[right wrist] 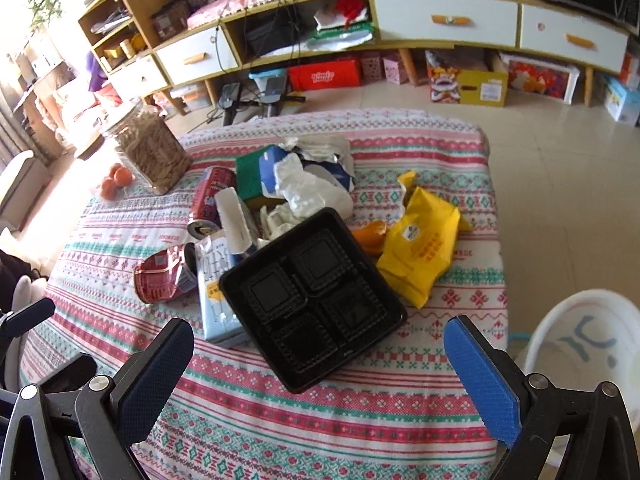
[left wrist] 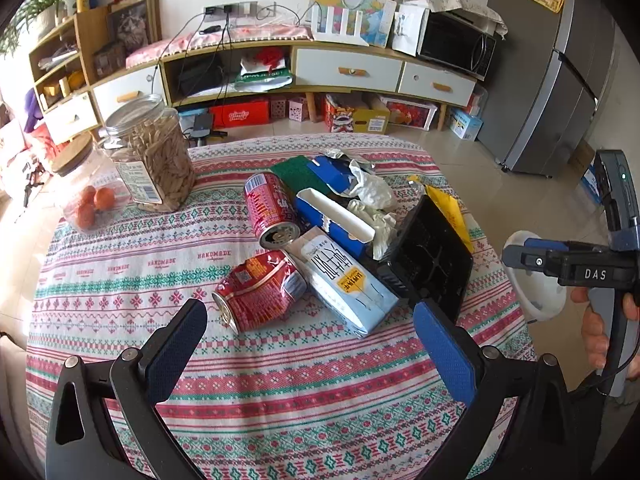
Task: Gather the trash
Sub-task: 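Grasp the black plastic tray with the right gripper while the left gripper grasps the red can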
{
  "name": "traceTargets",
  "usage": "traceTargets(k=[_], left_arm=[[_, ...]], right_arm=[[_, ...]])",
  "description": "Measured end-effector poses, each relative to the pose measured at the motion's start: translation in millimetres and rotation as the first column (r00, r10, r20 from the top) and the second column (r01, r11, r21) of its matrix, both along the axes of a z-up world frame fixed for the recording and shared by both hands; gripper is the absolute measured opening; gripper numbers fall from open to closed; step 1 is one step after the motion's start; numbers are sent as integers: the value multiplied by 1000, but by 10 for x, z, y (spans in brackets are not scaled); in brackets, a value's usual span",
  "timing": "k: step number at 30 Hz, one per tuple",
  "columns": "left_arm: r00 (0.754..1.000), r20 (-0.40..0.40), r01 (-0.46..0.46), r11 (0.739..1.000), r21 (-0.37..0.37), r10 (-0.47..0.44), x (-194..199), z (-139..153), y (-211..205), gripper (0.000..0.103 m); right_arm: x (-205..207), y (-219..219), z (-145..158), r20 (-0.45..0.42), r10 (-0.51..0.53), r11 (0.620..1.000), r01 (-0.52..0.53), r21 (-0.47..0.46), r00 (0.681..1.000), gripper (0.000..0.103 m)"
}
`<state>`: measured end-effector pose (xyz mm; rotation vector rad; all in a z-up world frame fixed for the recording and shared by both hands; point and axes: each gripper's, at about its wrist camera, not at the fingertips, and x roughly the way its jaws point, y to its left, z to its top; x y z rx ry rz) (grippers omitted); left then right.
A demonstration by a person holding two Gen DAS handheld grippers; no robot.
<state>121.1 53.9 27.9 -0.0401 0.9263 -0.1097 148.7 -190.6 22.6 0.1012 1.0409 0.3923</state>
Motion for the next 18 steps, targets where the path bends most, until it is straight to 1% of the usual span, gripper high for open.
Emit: traceTargets(k=[1, 3, 4, 5, 7, 9, 11, 12, 13, 16, 18], left_arm=[[1000, -23, 3, 1000, -12, -3, 107, -52, 36, 103], [997, -71, 2, 999, -37, -4, 294, -163, 89, 103], [997, -82, -9, 999, -38, 6, 355, -212, 118, 102], [996, -87, -26, 999, -33, 23, 392, -255, 149, 101], [993, -109, -60, 997, -50, 55, 423, -354, 223, 101], [988, -134, -90, 993, -70, 80, 445, -443, 292, 98], [982, -143, -132, 989, -69, 121, 457, -507, 369, 97], [980, -145, -148, 986, -70, 137, 460, -540, 399, 97], [978, -152, -158, 985, -74, 146, 472, -575, 421, 97], [970, -182, -180, 979, -99, 160, 532, -687, 479, 97], [966, -198, -190, 976, -108, 166, 579, -761, 507, 97]], right_arm=[[55, -41, -99, -22, -12, 1000, 12, -2, 1000, 96], [151, -133, -279, -84, -28, 999, 30, 18, 996, 90], [205, -178, -335, -112, -31, 999, 35, 37, 993, 87], [261, -216, -377, -128, -33, 998, 40, 50, 991, 87], [325, -271, -417, -139, -48, 996, 57, 65, 989, 84], [384, -280, -484, -153, -54, 995, 66, 77, 987, 81], [414, -253, -567, -181, -45, 995, 61, 84, 983, 76], [436, -239, -617, -190, -41, 995, 57, 79, 981, 71], [452, -218, -649, -196, -39, 996, 54, 73, 980, 66], [491, -175, -721, -207, -42, 996, 56, 64, 977, 59], [522, -170, -789, -222, -45, 995, 62, 72, 974, 57]])
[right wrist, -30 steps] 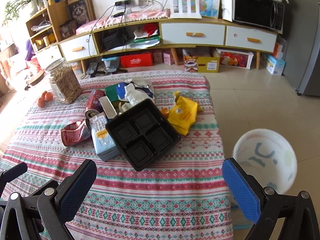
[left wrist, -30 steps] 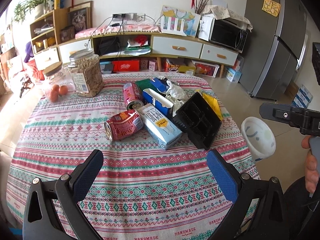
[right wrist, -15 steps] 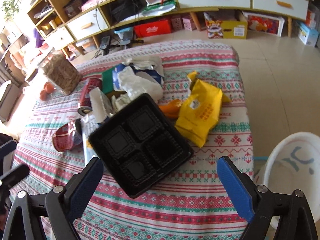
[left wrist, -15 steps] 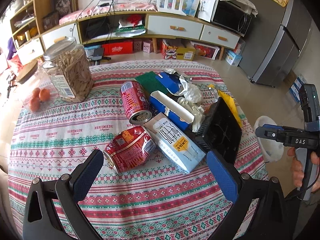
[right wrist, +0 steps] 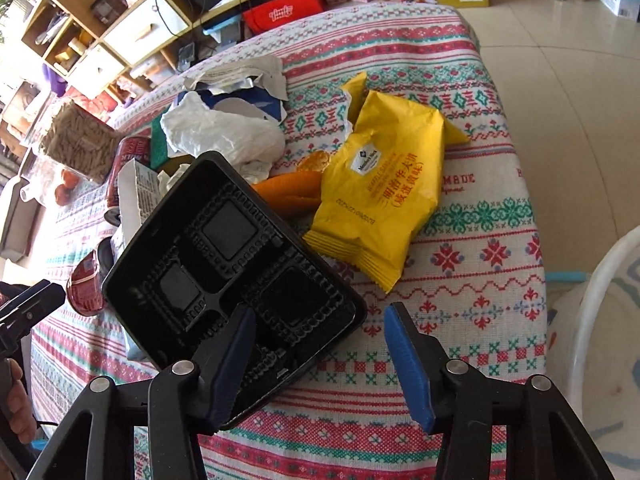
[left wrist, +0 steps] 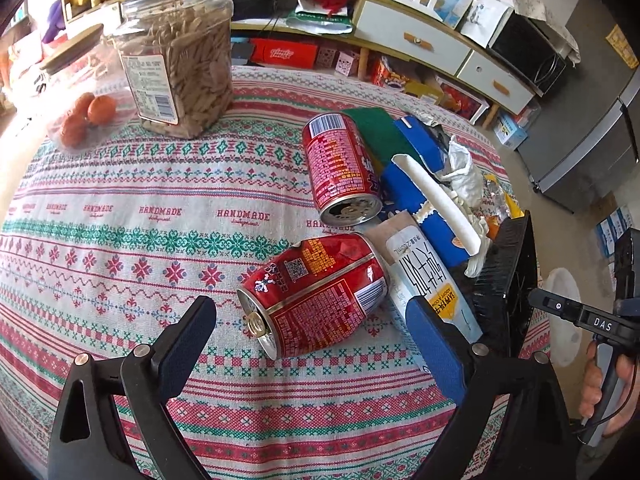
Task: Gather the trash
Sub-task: 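Grasp the black plastic tray with the right gripper while the left gripper grasps the red can, then carry the black tray with the right gripper over the white bin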
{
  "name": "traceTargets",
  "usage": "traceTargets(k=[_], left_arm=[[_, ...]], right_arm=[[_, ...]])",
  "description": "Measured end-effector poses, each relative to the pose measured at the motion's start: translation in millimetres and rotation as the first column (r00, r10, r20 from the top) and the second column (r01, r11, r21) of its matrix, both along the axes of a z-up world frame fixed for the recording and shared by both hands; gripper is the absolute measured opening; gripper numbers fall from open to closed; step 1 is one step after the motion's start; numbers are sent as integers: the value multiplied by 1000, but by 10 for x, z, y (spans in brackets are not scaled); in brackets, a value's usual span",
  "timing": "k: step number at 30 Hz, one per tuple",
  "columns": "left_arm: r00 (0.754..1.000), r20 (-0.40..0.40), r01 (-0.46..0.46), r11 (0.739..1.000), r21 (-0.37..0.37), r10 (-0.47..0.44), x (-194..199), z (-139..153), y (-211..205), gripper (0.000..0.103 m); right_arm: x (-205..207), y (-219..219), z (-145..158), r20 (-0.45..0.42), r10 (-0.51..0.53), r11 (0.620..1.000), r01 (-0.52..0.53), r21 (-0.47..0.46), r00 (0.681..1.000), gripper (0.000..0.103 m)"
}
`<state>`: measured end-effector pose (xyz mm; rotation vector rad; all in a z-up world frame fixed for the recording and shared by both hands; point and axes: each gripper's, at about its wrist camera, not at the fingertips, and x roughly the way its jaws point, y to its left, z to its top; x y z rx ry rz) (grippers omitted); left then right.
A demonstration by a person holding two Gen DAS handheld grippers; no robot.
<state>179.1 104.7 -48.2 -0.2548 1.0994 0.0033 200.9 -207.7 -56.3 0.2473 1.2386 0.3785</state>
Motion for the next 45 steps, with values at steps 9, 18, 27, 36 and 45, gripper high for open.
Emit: traceTargets(k=[9, 18, 27, 36, 45], left_arm=[[997, -58, -60, 994, -87, 55, 132, -315, 122, 96], [993, -25, -119, 971, -206, 117, 15, -307, 294, 41], [989, 17, -140, 969, -204, 147, -240, -143, 362, 17], [989, 44, -127, 962, -240, 142, -426, 39, 454, 14], [983, 122, -95, 954, -285, 134, -695, 384, 509, 14]], right_arm=[[32, 24, -162, -42, -3, 1000, 3, -13, 999, 20], [-88, -37, -7, -16, -9, 999, 9, 35, 1000, 11], [-173, 12, 63, 11, -15, 999, 14, 44, 1000, 10], [-265, -27, 208, 56, -30, 998, 27, 64, 998, 8], [-378, -45, 435, 139, -30, 997, 19, 80, 990, 7]])
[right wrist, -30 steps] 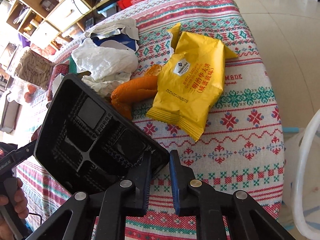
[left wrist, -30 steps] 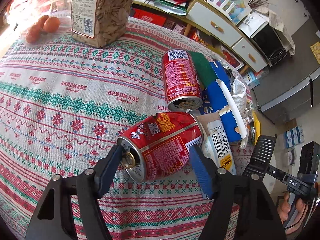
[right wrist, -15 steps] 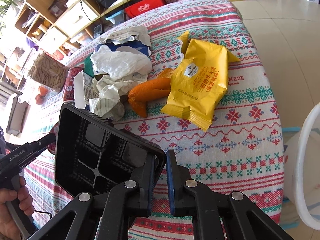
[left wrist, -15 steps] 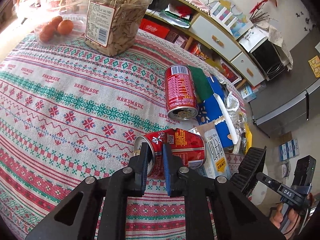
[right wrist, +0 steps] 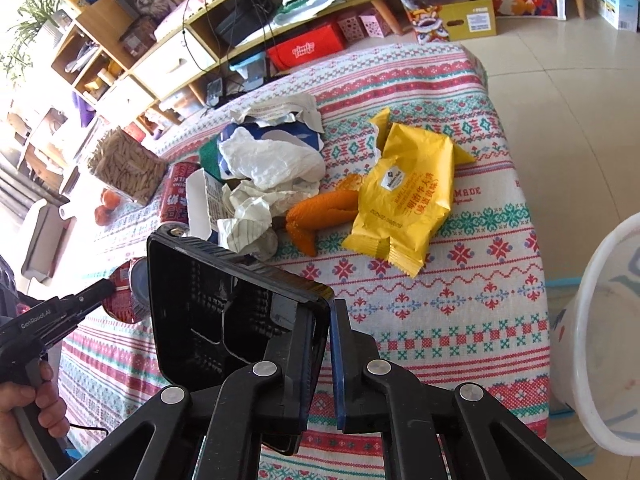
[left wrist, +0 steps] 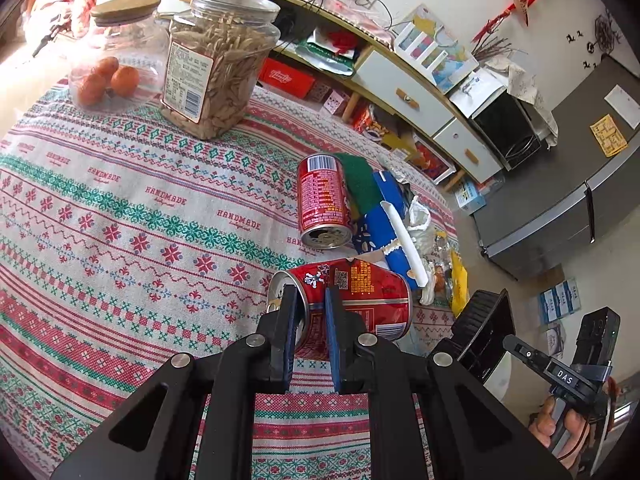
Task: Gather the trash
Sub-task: 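Carry the black tray with the right gripper over the white bin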
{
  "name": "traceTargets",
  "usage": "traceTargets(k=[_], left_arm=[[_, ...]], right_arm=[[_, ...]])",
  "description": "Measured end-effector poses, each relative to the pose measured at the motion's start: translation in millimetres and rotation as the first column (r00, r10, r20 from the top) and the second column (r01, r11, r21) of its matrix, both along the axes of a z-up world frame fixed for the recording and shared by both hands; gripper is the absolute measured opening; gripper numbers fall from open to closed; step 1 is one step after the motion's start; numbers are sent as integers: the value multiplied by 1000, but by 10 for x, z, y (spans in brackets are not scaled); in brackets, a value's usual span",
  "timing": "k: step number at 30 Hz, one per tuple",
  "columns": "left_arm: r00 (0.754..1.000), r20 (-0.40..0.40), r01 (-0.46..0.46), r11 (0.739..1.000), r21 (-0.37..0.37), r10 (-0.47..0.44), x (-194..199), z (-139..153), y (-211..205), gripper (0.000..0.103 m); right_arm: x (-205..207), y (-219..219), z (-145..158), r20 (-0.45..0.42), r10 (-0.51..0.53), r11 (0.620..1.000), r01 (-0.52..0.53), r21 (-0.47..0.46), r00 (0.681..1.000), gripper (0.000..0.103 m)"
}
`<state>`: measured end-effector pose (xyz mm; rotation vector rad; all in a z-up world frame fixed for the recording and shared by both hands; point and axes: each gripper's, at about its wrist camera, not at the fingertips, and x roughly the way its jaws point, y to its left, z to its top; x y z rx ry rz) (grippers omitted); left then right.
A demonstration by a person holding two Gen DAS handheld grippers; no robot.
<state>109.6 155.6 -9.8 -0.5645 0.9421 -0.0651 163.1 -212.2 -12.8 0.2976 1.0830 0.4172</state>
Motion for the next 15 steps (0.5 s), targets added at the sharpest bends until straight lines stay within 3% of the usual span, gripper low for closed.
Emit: traceTargets(k=[9, 15], left_arm=[[998, 58, 25, 1000, -12, -24, -144, 329, -121, 14], [996, 64, 68, 998, 1, -67, -146, 401, -387, 14]], right_arm=[[-34, -54, 95, 27, -13, 1000, 13, 19, 1000, 7], [-99, -205, 151, 33, -35, 999, 33, 40, 999, 7]])
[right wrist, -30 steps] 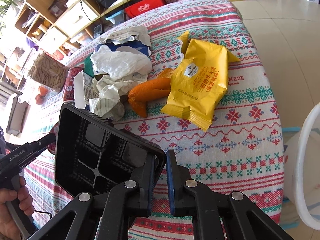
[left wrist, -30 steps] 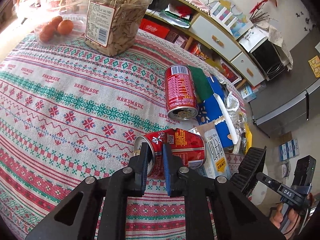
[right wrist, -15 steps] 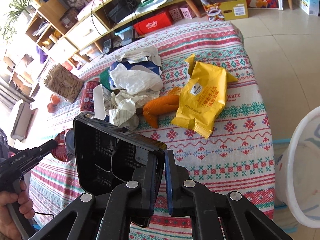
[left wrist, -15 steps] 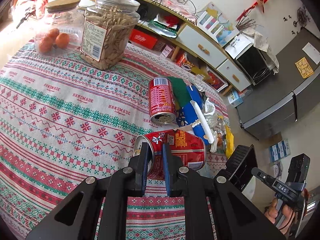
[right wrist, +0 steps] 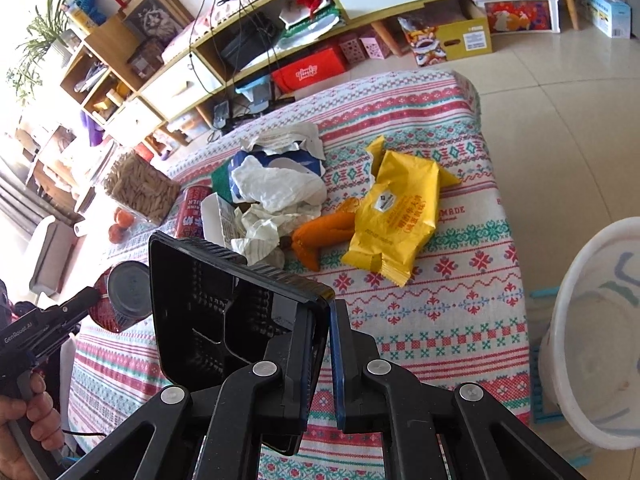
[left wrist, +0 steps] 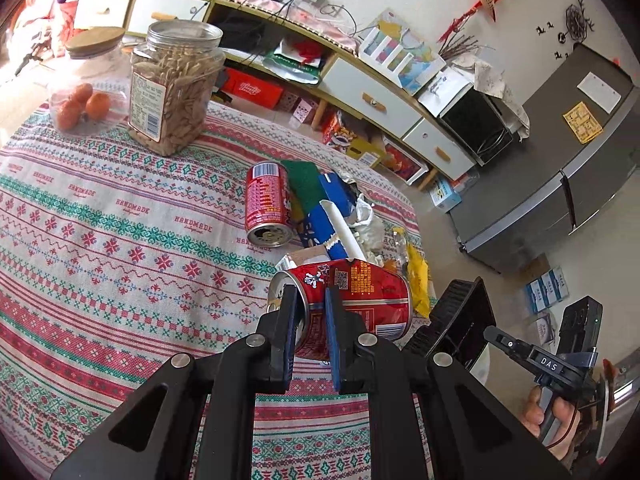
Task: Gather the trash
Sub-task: 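Carry the black tray with the right gripper over the white bin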
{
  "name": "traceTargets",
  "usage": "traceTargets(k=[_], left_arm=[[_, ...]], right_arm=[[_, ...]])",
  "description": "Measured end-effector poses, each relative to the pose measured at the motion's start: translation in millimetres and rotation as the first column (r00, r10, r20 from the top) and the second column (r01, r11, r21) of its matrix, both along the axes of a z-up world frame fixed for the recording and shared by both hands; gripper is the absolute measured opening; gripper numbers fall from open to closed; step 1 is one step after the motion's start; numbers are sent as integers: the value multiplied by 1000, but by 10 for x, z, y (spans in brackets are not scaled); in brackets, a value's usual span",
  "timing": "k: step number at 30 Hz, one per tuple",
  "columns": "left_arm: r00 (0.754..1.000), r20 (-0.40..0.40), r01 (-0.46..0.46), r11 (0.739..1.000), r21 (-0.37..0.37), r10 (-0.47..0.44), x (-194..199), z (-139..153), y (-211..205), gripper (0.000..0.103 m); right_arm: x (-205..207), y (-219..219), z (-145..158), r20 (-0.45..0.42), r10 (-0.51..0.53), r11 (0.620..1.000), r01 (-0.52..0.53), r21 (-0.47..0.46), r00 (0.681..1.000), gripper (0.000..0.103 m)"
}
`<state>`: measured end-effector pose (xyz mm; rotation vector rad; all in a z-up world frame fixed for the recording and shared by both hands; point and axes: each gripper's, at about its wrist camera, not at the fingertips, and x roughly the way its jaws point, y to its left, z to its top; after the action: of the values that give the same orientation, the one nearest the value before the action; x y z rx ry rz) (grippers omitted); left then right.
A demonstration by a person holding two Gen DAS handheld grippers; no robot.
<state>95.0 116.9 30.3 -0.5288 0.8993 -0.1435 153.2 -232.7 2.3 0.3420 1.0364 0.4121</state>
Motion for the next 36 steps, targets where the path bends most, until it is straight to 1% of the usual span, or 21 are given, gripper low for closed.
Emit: traceTargets(k=[4, 8, 12, 16, 19, 22, 26, 30, 36], left_arm=[[1000, 7, 28, 1000, 1, -28, -3, 51, -179, 14], [999, 13, 41, 999, 15, -41, 1, 82, -322, 14], [999, 6, 42, 999, 34, -43, 9, 50, -404, 14], [999, 2, 32, 999, 22, -32, 8, 22, -401, 14], [1000, 14, 10, 1000, 27, -11, 15, 60, -349, 14], [1000, 18, 5, 1000, 31, -6, 2, 66, -324, 14], [1000, 23, 12, 1000, 19, -12, -9, 80, -314, 14], [999, 43, 32, 999, 12, -32, -14, 146, -378, 14], [995, 49, 88, 996, 6, -88, -8, 169, -617, 14]], right_arm=[[-80, -146, 45, 8, -23, 1000, 23, 8, 1000, 7], [-154, -385, 82, 11, -66, 998, 66, 19, 998, 7], [-222, -598, 123, 15, -102, 994, 101, 34, 995, 7], [-270, -710, 150, 14, -111, 992, 110, 62, 994, 7], [-262, -632, 79, -13, -65, 995, 66, 80, 998, 7], [-252, -374, -80, -52, 23, 998, -20, 60, 998, 7], [-233, -107, -173, -66, 88, 996, -86, 24, 994, 7], [-194, -104, -157, -53, 85, 996, -84, 24, 995, 5], [-217, -206, -112, -38, 52, 998, -51, 22, 998, 5]])
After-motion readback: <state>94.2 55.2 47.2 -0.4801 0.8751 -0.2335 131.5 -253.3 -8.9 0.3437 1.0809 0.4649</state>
